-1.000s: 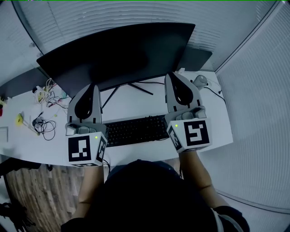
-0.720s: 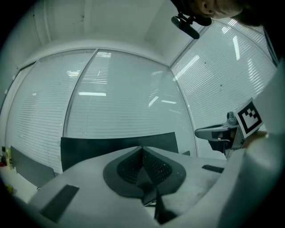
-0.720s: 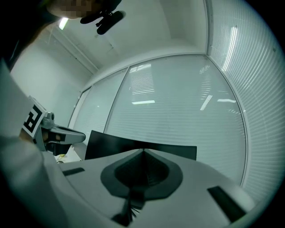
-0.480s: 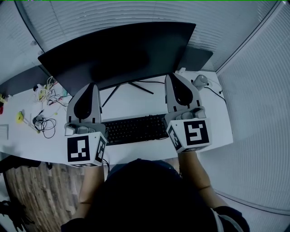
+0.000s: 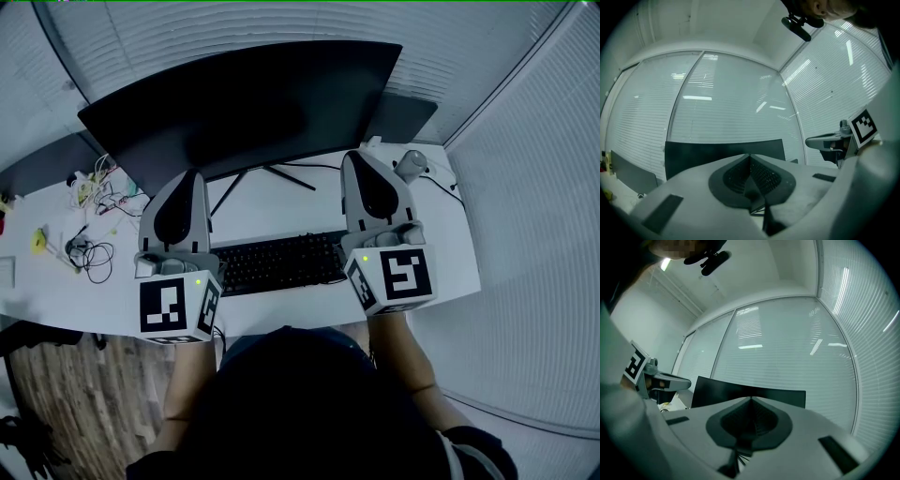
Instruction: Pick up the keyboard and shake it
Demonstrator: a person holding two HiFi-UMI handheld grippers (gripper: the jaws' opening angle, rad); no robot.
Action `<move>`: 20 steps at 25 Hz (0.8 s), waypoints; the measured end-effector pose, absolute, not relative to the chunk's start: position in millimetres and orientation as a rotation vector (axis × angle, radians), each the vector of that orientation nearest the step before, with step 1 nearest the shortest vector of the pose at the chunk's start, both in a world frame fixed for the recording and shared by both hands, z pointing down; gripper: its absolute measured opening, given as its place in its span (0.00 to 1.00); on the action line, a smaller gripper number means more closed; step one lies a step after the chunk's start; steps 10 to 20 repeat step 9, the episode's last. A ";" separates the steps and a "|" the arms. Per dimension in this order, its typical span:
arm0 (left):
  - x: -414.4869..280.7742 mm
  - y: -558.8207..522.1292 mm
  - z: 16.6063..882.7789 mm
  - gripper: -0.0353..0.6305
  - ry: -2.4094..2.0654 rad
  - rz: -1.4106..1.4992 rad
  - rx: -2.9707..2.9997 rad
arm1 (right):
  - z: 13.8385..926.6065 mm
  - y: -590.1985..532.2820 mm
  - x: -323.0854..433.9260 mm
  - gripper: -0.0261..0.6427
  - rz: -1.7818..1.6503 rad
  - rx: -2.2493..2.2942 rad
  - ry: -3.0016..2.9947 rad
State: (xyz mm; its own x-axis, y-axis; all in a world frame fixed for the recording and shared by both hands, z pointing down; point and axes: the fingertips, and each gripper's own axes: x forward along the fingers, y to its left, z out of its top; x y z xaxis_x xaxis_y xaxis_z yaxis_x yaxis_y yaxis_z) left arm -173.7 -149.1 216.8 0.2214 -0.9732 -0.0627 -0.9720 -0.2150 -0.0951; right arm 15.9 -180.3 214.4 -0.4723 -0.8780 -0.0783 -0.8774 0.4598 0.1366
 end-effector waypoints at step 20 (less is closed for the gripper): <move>-180.9 -135.3 219.2 0.09 1.873 -0.009 -2.378 | 213.7 -163.8 5.2 0.08 -0.270 1.623 -2.670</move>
